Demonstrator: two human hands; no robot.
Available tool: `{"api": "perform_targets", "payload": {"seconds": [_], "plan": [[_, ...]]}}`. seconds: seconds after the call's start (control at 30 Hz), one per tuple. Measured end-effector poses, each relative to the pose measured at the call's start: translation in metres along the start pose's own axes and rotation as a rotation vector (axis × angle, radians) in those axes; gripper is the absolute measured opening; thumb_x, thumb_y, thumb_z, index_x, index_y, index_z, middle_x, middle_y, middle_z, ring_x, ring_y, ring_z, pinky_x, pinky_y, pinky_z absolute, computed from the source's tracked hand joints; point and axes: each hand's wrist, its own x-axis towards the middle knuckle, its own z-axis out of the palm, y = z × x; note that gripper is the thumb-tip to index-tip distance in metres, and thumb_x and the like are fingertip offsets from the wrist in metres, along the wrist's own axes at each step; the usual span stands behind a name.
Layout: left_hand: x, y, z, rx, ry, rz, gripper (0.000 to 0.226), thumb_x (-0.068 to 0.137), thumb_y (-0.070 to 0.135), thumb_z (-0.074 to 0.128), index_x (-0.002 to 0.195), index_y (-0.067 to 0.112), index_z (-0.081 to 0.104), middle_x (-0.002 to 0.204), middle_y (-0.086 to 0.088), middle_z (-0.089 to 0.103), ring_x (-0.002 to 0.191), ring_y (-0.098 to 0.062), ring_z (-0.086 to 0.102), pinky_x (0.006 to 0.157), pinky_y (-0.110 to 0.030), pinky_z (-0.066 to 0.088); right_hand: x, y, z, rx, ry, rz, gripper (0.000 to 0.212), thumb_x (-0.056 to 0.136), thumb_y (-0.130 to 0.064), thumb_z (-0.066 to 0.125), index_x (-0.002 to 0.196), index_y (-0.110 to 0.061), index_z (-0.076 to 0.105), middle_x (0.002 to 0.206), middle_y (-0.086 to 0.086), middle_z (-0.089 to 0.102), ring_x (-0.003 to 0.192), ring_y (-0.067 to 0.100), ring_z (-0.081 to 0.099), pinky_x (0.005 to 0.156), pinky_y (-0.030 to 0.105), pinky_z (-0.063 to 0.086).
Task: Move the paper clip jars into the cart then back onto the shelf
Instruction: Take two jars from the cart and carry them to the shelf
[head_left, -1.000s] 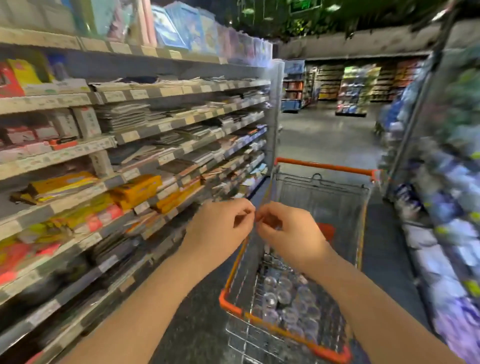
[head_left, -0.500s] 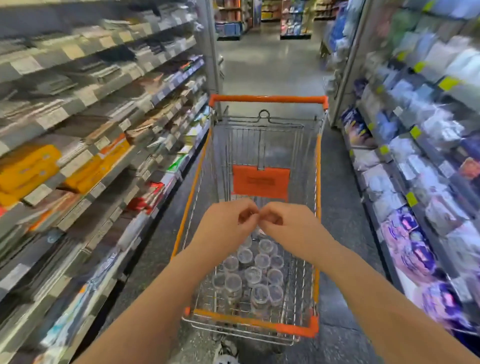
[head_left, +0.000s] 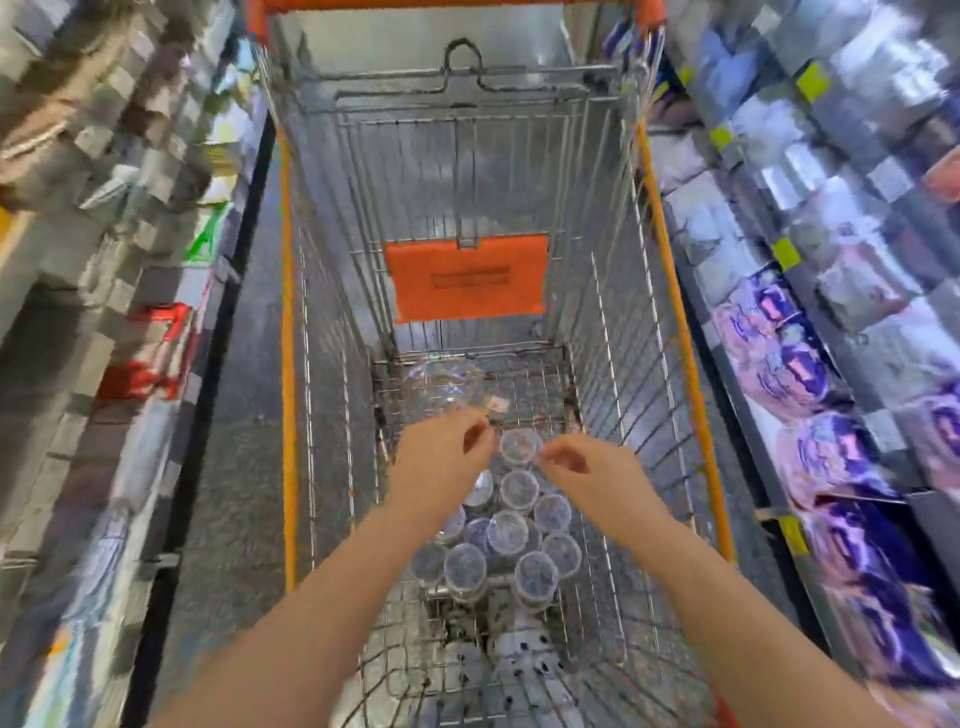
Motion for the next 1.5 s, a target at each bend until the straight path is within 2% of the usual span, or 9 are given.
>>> {"api": "perform_targets", "payload": {"seconds": [0.1,0.23,0.37,0.47,0.67,0.83,1.07,1.33,1.5], "plan": [[0.011,-0.028,0.036,-0.013,0.041,-0.059,0.012,0.091,0.025,0.054,0.096,0.016,0.061,0.073,0.008,0.056,0.069,-0.017,0.057,0.062,-0.027,0.037,0.021,0.029,0.027,0.030,0.001,0.142,0.014,0.093,-0.018,0.052,0.102,-0.025,0.059,0.088,-0.003,0.061,0.068,0.011,0.051,0.054,0.020,0.038],[0.009,-0.069,0.093,0.160,-0.103,-0.142,0.045,0.090,0.031,0.053,0.132,0.021,0.040,0.118,-0.003,0.054,0.104,-0.027,0.053,0.084,-0.040,0.047,0.050,0.067,0.078,0.070,-0.012,0.348,0.026,0.094,-0.020,0.049,0.120,-0.018,0.056,0.108,0.004,0.061,0.083,0.021,0.055,0.067,0.030,0.042],[-0.011,-0.099,0.142,0.259,-0.292,-0.356,0.066,0.085,0.039,0.060,0.141,0.027,0.027,0.140,-0.005,0.035,0.124,-0.028,0.037,0.100,-0.040,0.035,0.063,0.110,0.125,0.045,-0.115,0.538,0.030,0.094,-0.021,0.049,0.124,-0.016,0.053,0.123,0.009,0.057,0.090,0.023,0.054,0.074,0.031,0.041],[-0.023,-0.110,0.165,0.361,-0.397,-0.388,0.076,0.085,0.047,0.058,0.145,0.032,0.013,0.148,-0.007,0.019,0.133,-0.029,0.025,0.106,-0.046,0.029,0.064,0.138,0.144,-0.019,-0.010,0.599,0.039,0.089,-0.014,0.052,0.128,-0.020,0.049,0.128,0.012,0.051,0.106,0.029,0.054,0.086,0.033,0.044],[-0.035,-0.118,0.184,0.456,-0.440,-0.218,0.079,0.086,0.050,0.051,0.146,0.034,0.002,0.150,-0.007,0.009,0.139,-0.028,0.012,0.111,-0.046,0.017,0.070,0.166,0.153,-0.107,0.049,0.558,0.060,0.085,-0.017,0.061,0.139,-0.027,0.036,0.145,0.007,0.031,0.126,0.029,0.038,0.102,0.041,0.038],[-0.031,-0.130,0.196,0.507,-0.342,0.080,0.093,0.052,0.051,0.081,0.131,0.025,0.039,0.123,-0.009,0.053,0.114,-0.027,0.041,0.095,-0.053,0.041,0.078,0.175,0.156,-0.096,0.040,0.506,0.076,0.084,-0.025,0.068,0.146,-0.026,0.024,0.152,0.005,0.023,0.136,0.027,0.025,0.110,0.042,0.026],[-0.032,-0.127,0.210,0.452,-0.343,0.249,0.094,0.047,0.046,0.086,0.127,0.021,0.043,0.121,-0.003,0.060,0.117,-0.022,0.039,0.093,-0.056,0.040,0.095,0.180,0.166,0.153,0.078,0.643,0.090,0.077,-0.046,0.072,0.147,-0.021,0.022,0.149,0.004,0.032,0.136,0.028,0.028,0.108,0.042,0.029],[-0.026,-0.130,0.215,0.443,-0.361,0.230,0.081,0.053,0.048,0.083,0.122,0.025,0.046,0.115,-0.001,0.062,0.114,-0.022,0.053,0.100,-0.050,0.036,0.093,0.185,0.167,0.248,0.111,0.674,0.087,0.068,-0.053,0.075,0.139,-0.023,0.035,0.134,0.002,0.050,0.119,0.023,0.049,0.101,0.044,0.041],[-0.026,-0.134,0.211,0.443,-0.354,0.216,0.079,0.060,0.054,0.077,0.125,0.019,0.050,0.114,0.001,0.063,0.104,-0.017,0.062,0.108,-0.042,0.023,0.103,0.181,0.159,0.310,0.061,0.762,0.084,0.068,-0.044,0.079,0.136,-0.025,0.033,0.119,0.002,0.060,0.092,0.020,0.060,0.086,0.038,0.051]]}}
